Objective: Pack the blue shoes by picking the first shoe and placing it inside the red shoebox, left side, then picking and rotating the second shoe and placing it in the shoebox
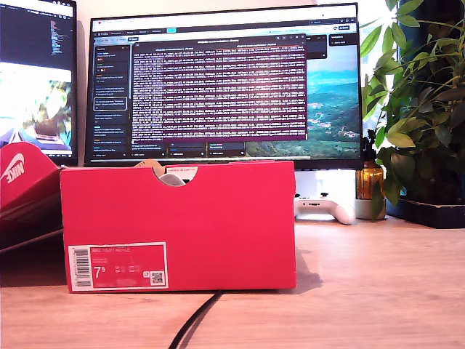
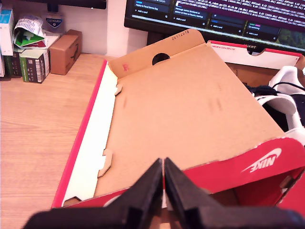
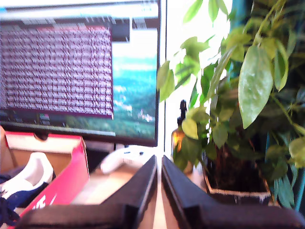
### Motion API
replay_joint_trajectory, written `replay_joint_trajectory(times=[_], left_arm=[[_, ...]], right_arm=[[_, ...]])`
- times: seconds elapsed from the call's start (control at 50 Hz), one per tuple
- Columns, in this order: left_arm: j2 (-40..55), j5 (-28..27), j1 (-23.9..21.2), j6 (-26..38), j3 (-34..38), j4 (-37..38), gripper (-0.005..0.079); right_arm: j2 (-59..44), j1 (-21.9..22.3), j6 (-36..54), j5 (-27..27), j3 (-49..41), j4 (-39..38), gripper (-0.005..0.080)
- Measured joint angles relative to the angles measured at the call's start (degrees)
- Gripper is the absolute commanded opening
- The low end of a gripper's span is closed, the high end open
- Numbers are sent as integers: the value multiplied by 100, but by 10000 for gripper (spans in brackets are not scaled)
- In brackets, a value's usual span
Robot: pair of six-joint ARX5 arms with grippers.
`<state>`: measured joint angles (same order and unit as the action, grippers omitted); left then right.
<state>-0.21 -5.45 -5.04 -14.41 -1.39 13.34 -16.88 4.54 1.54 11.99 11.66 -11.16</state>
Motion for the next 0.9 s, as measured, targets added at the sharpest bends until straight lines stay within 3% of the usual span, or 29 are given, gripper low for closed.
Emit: replay_joint_trajectory(times=[0.48, 0.84, 0.86, 0.9], left_arm=[[0, 0, 0, 0, 0, 0, -21], [0, 0, 0, 0, 0, 0, -21], [0, 0, 0, 0, 0, 0, -21], [0, 0, 0, 0, 0, 0, -21]], right_arm=[[1346, 219, -15, -505, -931, -39, -10], [1646, 103, -232, -490, -992, 1329, -10], [1646, 79, -863, -485, -994, 1473, -10], [1646, 59, -946, -487, -994, 1777, -10]])
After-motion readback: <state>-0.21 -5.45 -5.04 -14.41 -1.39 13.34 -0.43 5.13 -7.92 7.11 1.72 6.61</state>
